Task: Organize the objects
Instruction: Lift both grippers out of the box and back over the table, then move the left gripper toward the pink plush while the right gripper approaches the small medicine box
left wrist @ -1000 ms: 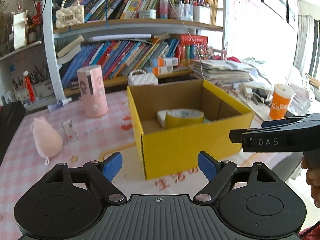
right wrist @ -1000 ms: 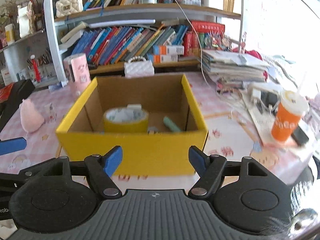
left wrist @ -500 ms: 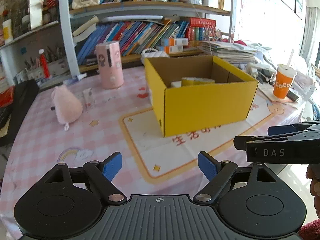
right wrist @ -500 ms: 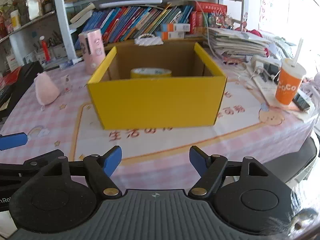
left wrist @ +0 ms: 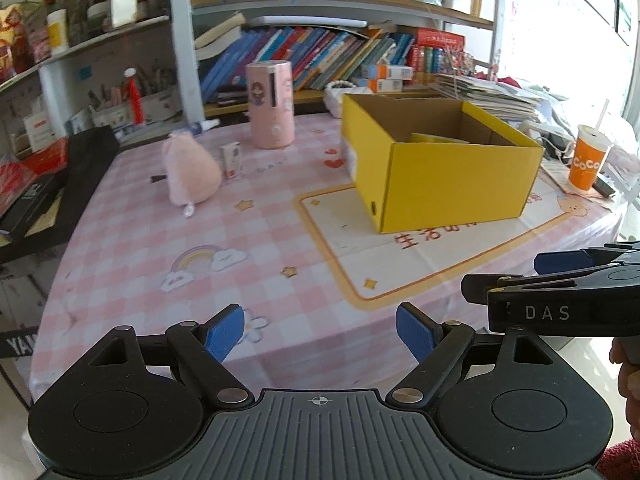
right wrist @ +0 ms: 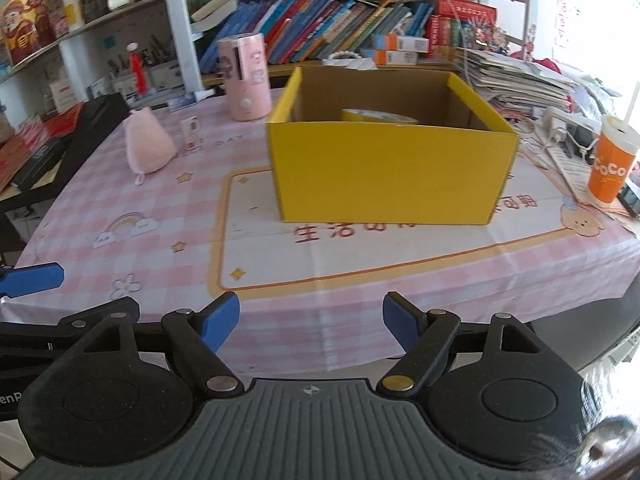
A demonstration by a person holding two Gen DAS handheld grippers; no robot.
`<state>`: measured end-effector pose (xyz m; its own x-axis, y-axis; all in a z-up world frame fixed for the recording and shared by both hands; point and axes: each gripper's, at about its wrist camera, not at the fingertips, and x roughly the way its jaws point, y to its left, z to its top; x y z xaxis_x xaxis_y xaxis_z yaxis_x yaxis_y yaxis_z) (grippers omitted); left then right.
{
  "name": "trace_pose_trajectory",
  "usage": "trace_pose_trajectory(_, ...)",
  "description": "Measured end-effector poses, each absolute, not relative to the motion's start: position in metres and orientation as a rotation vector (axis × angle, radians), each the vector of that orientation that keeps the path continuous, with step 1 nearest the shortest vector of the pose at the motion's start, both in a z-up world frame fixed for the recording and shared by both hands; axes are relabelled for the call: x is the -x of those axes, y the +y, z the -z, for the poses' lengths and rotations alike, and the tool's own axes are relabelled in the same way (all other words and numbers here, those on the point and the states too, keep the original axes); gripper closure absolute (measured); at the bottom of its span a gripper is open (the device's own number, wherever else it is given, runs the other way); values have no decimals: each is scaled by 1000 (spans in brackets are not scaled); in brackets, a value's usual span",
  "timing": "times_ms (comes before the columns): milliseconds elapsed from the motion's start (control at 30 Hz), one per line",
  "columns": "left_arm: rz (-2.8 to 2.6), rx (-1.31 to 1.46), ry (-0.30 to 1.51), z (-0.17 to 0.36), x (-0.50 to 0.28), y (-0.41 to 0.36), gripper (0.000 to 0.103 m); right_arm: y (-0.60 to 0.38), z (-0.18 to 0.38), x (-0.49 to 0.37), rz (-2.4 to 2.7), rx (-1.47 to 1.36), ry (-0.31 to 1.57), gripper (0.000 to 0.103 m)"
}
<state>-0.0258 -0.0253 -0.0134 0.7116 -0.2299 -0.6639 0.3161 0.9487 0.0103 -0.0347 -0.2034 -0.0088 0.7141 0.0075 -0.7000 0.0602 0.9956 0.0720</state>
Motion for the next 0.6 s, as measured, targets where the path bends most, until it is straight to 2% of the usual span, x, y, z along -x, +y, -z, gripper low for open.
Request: trace_pose_trajectory(600,160,-79,674,2,44,41,18,-131,0,34,-118,-17,740,23)
